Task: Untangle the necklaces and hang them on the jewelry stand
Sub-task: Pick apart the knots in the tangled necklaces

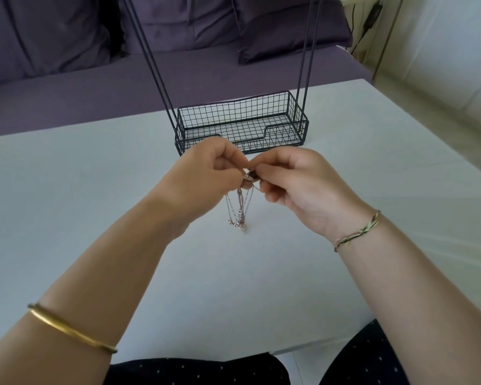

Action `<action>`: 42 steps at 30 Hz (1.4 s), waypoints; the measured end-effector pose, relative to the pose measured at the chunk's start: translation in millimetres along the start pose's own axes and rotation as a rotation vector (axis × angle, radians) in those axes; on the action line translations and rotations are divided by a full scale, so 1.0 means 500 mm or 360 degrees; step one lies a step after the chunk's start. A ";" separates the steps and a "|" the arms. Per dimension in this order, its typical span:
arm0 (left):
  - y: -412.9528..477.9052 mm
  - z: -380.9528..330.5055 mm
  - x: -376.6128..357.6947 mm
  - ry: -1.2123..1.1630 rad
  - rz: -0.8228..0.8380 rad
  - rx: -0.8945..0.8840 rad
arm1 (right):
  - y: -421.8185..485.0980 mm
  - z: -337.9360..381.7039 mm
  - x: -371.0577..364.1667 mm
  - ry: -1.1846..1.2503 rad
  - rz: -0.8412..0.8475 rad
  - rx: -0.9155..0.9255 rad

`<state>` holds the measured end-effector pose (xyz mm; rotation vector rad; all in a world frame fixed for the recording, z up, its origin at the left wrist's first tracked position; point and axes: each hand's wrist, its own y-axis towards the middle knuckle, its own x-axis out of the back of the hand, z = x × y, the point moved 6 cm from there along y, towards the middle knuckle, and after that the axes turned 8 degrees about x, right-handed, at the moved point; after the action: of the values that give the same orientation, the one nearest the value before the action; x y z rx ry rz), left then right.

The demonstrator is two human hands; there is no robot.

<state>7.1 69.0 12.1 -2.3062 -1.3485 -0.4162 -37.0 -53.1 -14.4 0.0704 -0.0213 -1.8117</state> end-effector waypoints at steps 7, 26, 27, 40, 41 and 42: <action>-0.003 0.005 0.001 0.0145 -0.0055 0.0004 | -0.006 -0.018 -0.003 0.0498 -0.0076 -0.0325; 0.000 0.011 0.007 0.0160 -0.0212 0.0219 | -0.001 -0.001 0.030 0.0051 -0.0274 -0.0083; 0.001 0.014 0.006 0.0127 -0.0189 0.0260 | -0.001 -0.001 0.028 0.0044 -0.0264 -0.0055; 0.002 0.030 0.000 -0.0114 0.0057 0.0380 | 0.002 0.003 0.019 -0.0082 -0.0167 0.0156; 0.003 0.031 0.003 -0.0188 0.0047 0.0392 | 0.002 0.001 0.018 -0.0116 -0.0157 0.0135; 0.004 0.031 0.006 -0.0258 0.0040 0.0396 | 0.002 -0.002 0.015 -0.0139 -0.0140 0.0105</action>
<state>10.6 78.2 -0.4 -2.1838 -1.3593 -0.0487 -38.0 -60.6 -15.6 0.0395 -0.1416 -1.9009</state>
